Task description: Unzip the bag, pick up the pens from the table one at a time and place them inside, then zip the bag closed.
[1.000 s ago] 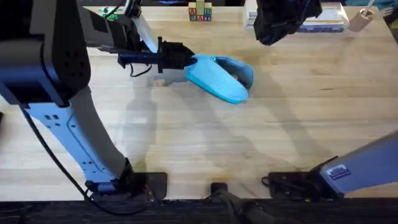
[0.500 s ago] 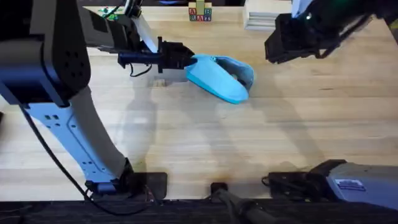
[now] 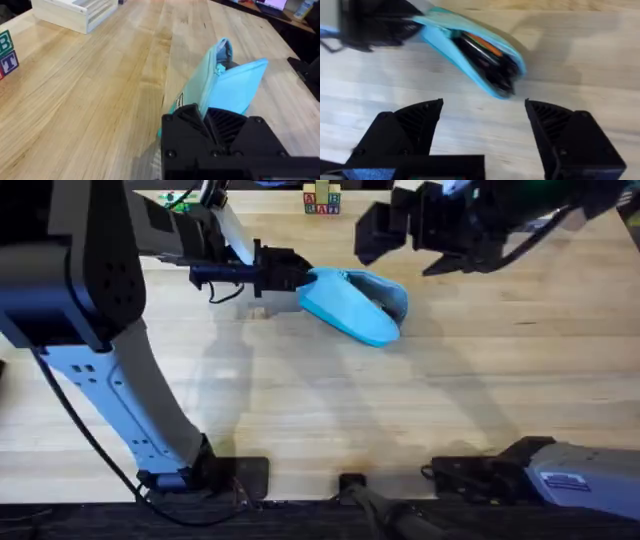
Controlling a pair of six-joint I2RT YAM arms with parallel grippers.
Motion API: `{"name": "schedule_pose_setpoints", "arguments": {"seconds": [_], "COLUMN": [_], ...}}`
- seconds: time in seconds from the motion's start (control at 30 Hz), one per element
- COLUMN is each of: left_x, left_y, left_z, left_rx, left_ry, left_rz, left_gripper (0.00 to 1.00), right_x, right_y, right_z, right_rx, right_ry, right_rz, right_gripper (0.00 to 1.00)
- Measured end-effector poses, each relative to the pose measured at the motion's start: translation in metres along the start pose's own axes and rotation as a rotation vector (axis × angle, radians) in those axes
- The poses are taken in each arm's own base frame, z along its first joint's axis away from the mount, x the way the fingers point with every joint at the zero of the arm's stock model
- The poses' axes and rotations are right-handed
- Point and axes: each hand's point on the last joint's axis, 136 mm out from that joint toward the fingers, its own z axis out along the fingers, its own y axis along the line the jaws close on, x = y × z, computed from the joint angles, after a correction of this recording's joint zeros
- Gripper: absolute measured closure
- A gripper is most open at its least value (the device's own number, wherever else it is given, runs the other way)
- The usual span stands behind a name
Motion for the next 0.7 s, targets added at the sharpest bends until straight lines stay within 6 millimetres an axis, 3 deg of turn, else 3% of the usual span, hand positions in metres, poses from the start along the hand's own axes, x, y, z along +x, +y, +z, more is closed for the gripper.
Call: {"name": "schedule_pose_setpoints", "arguments": {"seconds": [0.17,0.43,0.7], "left_x": [0.000,0.000,0.000], "left_y": [0.000,0.000,0.000], "left_z": [0.000,0.000,0.000], "left_rx": [0.000,0.000,0.000], "left_ry": [0.000,0.000,0.000], "left_rz": [0.000,0.000,0.000], "left_gripper": [0.959,0.959,0.959], "right_x": [0.003,0.012,0.002], "right_y": [0.013,0.030,0.038], "right_z": [0.014,0.060,0.065], "right_rx": [-0.070,-0.220,-0.281], "right_ry": [0.012,0.017,-0.023], "right_rz": [0.064,0.166,0.201], "right_gripper": [0.006,0.006,0.006]}}
